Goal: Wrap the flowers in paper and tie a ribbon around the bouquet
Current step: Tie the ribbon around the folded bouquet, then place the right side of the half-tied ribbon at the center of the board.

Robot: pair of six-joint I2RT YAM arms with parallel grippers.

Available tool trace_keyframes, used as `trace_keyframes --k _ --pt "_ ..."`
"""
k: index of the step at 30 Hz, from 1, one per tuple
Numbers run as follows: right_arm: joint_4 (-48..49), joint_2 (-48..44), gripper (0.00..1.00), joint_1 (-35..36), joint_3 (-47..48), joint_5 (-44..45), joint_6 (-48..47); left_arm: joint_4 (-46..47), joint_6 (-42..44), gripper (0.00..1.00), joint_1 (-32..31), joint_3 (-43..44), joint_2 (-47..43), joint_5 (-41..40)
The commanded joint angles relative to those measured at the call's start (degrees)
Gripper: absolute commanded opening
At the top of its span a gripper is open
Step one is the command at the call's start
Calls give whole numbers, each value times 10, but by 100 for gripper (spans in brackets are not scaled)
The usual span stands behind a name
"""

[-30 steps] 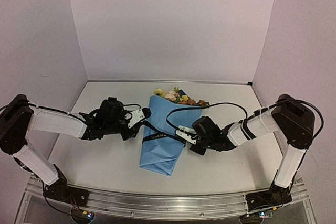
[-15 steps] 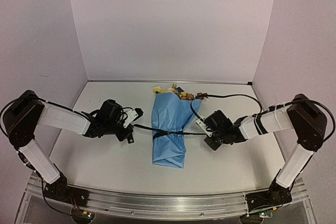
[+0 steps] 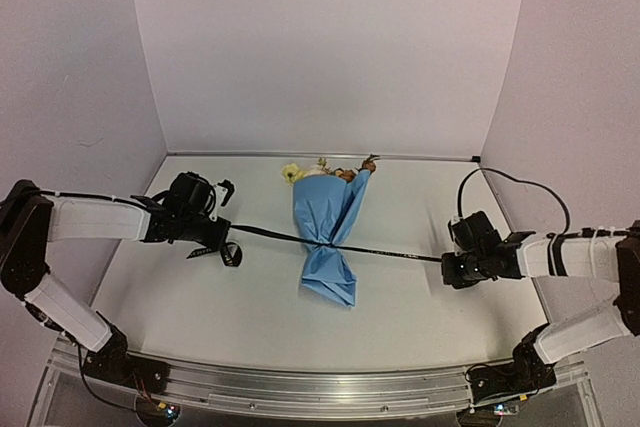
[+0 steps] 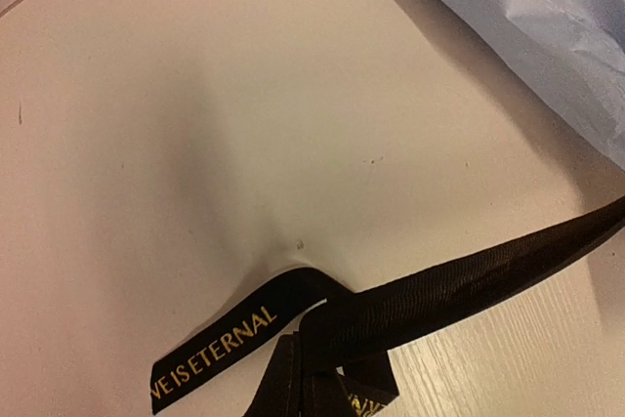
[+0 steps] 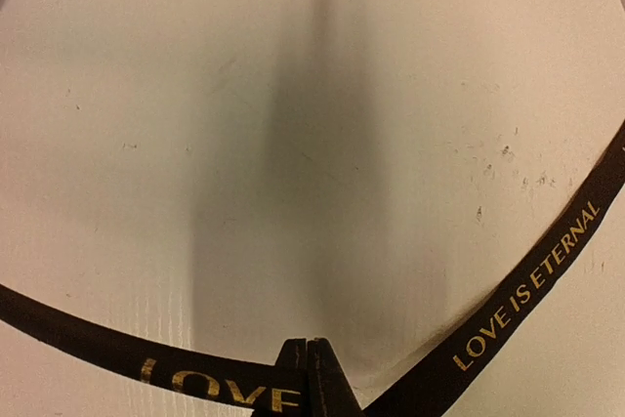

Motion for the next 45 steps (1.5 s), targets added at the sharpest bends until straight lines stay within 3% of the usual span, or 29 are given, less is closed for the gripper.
trace_keyframes --k 1,14,19,27,33,40,45 --pt "-102 -72 0 -47 -39 56 61 -50 -59 0 55 -30 -71 -105" --pt "-234 -265 0 -68 -108 75 65 -68 -74 0 73 -74 -177 -149" --pt "-298 -278 0 -67 -77 14 17 -44 -60 0 68 -94 -219 -79" --pt "-326 -227 0 -55 -40 -50 -40 25 -29 0 -68 -119 -234 -94" --pt "-347 -167 0 24 2 -45 -93 70 49 0 -175 -128 -215 -126" --pt "-366 -127 39 58 44 -83 -109 146 132 0 -215 -146 -227 -28" --pt "-356 -122 55 62 79 -155 -100 152 159 0 -218 -138 -229 27"
